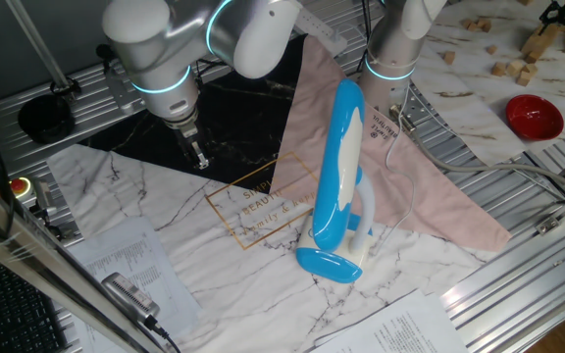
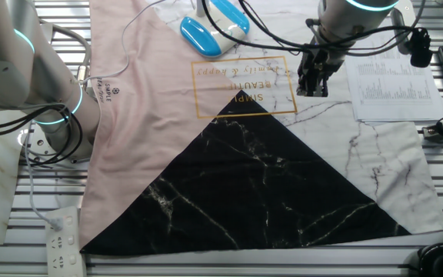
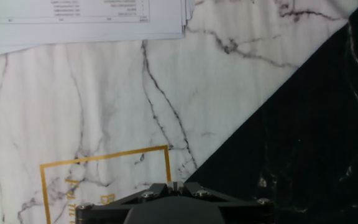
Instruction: Turn on the desk lamp by pressing the button
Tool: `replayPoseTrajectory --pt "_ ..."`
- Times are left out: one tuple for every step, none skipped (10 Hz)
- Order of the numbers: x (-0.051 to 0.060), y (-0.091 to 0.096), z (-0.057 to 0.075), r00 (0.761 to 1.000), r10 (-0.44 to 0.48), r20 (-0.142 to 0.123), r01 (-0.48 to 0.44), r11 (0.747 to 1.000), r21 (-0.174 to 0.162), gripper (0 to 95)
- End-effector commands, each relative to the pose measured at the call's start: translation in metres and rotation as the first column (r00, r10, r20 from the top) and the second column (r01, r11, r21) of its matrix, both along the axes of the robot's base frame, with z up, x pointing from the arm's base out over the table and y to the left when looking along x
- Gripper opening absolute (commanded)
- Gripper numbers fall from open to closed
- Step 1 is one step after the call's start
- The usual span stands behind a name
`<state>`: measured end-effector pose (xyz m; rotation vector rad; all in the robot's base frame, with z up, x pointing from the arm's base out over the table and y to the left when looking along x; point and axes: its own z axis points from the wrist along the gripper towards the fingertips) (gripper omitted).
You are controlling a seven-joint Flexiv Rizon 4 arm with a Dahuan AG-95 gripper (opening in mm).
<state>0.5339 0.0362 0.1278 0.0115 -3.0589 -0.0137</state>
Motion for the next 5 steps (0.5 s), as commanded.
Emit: replayPoseTrajectory --pt "0.0012 0.0004 -0.0003 1.000 -0.016 -0.010 0.016 1.000 -0.002 0.0" --pt "0.0012 0.0004 -0.0003 1.000 -0.017 -0.011 0.017 1.000 -0.002 0.0" --pt "0.0012 0.0004 -0.0003 1.000 -0.023 -0.011 0.023 1.000 -0.002 0.0" --pt "0.0012 0.0004 -0.0003 0.999 -0.032 -0.011 0.032 0.999 -0.002 0.0" --pt "0.0012 0.0004 -0.0003 0.999 -0.049 -0.019 0.049 0.999 -0.003 0.0"
